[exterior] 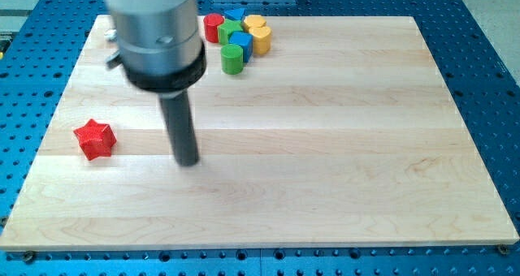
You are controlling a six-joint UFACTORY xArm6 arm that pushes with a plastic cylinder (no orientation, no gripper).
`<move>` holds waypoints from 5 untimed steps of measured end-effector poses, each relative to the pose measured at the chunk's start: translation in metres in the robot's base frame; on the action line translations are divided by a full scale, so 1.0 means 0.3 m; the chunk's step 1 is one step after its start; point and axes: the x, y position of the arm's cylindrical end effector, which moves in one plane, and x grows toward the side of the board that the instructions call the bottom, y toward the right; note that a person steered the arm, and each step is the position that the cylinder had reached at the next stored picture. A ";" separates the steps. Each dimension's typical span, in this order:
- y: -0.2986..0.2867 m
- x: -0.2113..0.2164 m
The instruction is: Push red star into group of blocks
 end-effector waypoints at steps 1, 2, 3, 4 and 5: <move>-0.004 0.002; -0.256 -0.023; -0.466 0.142; -0.541 0.072; -0.490 -0.104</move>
